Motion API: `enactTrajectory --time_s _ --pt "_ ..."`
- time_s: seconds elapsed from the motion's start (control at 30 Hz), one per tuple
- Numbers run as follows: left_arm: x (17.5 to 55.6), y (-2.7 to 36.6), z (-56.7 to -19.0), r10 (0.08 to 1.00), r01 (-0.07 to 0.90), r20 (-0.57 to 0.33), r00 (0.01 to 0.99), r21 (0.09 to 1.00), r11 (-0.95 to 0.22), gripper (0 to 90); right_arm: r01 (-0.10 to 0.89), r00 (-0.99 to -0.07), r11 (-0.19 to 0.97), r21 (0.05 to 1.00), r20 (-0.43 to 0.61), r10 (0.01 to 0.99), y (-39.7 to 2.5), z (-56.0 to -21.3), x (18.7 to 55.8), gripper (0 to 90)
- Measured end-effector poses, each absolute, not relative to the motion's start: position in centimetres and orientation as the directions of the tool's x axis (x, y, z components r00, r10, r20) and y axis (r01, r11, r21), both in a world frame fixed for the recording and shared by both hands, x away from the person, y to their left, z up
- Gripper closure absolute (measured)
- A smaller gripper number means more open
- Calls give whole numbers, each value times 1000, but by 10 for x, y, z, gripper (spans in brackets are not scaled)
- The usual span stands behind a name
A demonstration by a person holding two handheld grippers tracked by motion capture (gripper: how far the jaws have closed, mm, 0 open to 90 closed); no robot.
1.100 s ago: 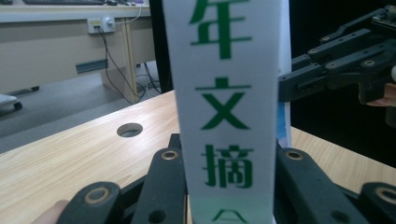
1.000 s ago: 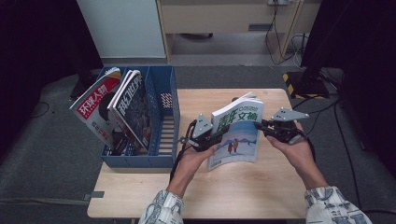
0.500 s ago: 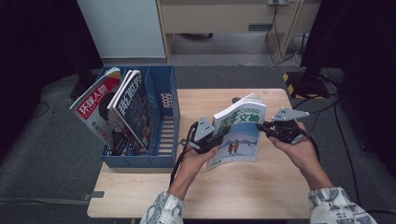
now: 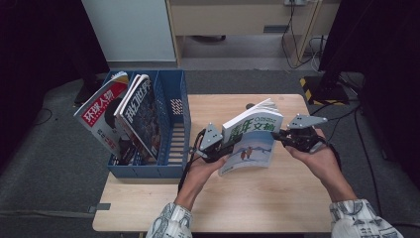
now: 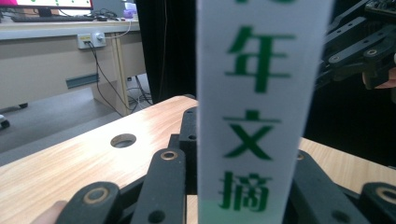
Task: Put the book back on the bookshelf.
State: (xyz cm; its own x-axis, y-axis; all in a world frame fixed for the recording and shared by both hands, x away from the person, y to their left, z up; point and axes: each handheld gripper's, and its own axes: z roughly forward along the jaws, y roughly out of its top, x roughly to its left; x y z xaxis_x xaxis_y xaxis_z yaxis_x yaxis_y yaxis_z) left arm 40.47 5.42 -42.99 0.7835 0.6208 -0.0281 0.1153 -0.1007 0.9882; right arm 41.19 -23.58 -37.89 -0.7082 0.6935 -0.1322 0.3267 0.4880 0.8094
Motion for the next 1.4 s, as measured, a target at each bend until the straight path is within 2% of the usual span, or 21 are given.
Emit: enactTrajectory --time_s 0.23,0.7,1.07,1.33,1.4 --pt "407 56 -433 617 147 -95 782 989 -34 684 314 -722 498 808 -138 679 -235 -378 408 799" --pt "402 53 -438 600 131 -74 797 990 -52 656 303 -730 480 823 -124 672 -240 -381 406 767" --pt "395 52 -441 584 77 -27 811 995 -61 732 292 -725 462 838 -121 678 -244 -385 410 709" --pt "392 51 -442 569 67 -20 822 996 -61 734 293 -707 458 839 -132 695 -245 -395 418 577" --pt "391 51 -442 566 65 -18 825 996 -64 733 293 -706 463 836 -137 695 -245 -399 420 516"
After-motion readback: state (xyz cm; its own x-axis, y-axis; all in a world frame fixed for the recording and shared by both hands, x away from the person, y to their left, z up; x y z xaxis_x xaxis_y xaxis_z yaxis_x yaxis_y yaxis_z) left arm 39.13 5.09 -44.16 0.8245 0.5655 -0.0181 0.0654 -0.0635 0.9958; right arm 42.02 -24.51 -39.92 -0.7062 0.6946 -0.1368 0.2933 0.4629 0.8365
